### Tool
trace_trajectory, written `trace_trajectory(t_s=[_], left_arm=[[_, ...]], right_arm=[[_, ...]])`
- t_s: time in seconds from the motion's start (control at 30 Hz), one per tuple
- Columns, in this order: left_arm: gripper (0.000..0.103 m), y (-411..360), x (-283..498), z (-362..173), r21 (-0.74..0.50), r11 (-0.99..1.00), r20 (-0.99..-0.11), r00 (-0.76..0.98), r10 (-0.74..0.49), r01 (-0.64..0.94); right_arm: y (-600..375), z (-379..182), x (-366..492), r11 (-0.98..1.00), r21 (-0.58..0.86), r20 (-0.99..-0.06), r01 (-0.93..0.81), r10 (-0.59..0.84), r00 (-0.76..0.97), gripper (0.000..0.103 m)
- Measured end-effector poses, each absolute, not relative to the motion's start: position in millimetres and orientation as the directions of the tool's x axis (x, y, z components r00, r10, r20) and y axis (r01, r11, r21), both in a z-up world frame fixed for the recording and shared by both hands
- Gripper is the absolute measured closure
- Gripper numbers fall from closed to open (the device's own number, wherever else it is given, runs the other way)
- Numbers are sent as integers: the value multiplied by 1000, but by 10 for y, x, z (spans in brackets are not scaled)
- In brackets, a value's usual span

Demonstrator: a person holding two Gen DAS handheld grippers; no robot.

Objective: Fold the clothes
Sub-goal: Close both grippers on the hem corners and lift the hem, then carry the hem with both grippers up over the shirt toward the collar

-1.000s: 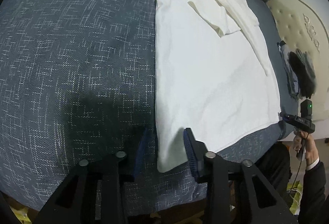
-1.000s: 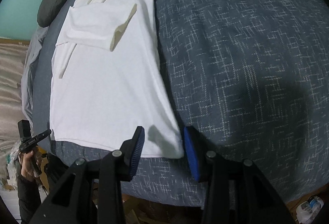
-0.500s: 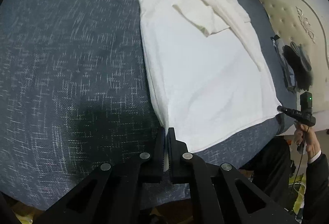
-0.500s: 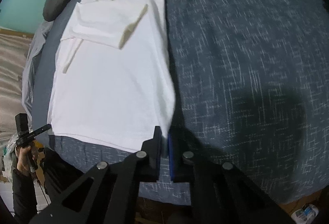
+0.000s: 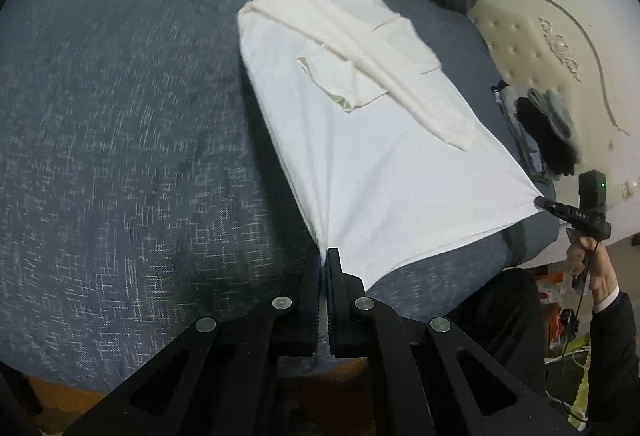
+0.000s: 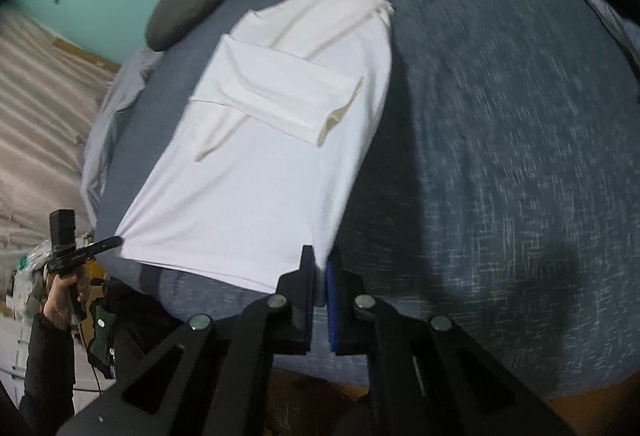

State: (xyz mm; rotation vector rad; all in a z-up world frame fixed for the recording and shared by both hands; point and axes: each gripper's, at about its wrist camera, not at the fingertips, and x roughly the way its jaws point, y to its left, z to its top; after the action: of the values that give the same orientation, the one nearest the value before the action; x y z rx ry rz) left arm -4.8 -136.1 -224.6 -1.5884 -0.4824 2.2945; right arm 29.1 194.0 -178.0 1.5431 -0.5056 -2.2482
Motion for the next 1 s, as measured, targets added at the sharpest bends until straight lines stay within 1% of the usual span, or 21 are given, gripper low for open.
trace_trajectory(t_s=[0.17, 0.37, 0.67, 0.87, 1.0], left_arm=[[101, -1373, 0, -2019, -444, -893, -815, -379, 438, -77], [101, -1432, 183, -1747, -438, -894, -798, -414, 437, -100], [101, -1504, 676, -1463, -444, -884, -773, -438, 459, -144], [101, -1490, 961, -1308, -438, -881, -758, -454, 468, -177], [101, -1533, 1017, -1334, -449, -878, -750, -465, 471, -165]], right_arm=[[1869, -1481, 381, -860, 492, -782, 138, -506, -363, 99], [1908, -1284, 504, -854, 495, -761, 163, -516, -393, 99], [1975, -941, 867, -835, 504, -726, 220, -548, -415, 99], [2013, -675, 1147, -834, 479, -721, 275, -552, -419, 99], [1997, -671, 1219, -839, 459, -733, 293, -544, -408, 99]])
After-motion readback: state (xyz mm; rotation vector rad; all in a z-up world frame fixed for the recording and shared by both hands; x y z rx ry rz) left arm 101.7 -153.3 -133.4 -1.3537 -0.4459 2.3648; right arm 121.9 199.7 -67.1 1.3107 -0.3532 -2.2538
